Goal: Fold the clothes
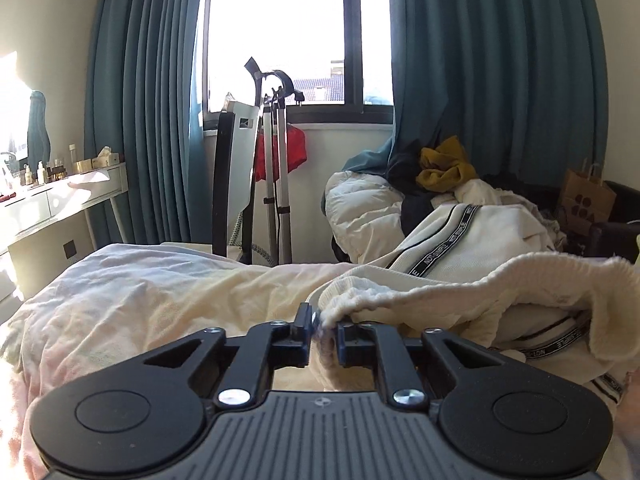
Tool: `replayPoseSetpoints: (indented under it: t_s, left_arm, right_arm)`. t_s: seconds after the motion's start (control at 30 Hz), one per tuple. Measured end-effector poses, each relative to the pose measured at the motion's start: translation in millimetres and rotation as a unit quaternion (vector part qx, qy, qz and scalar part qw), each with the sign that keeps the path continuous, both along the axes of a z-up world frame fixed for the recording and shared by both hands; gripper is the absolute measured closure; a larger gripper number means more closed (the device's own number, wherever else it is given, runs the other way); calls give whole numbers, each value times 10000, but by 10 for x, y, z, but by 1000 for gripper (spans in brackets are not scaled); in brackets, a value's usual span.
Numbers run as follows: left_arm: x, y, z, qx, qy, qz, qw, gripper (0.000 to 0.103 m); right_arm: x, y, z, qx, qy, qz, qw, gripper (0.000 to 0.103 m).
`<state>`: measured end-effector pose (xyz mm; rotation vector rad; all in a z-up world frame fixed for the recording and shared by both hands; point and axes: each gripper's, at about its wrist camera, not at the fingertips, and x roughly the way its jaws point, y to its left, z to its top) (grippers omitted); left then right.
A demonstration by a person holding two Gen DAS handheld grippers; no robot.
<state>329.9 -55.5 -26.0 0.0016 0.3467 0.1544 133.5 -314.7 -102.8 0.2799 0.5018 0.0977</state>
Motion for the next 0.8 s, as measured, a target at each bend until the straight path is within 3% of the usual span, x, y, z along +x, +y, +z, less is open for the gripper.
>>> replayPoseSetpoints:
  t_s: [0.2,0.3,0.6,0.73,0.8]
  left_arm:
    - [-808,-134,379,20,-488,-489,9976,92]
    - [-1287,-156,625,19,-671,-807,9945,92]
    - [-2512,316,1187,-500,-1142,-977,9874,92]
    - [-2755,567,1163,-781,-1124,-893,9866,92]
    - [-2793,718,1074,-844,-1207,-858,9854,92]
  right_arm:
    - [-26,-321,-46,1132,-15,-409,9927,0]
    - [-94,-375,-10,1444,-147,-445,9884,0]
    - [-163,44,28,957,56,482,9942,0]
    - [-130,408,-95,529,660,1092,9904,0]
    - [-192,572,-80,512,695,1408,9863,0]
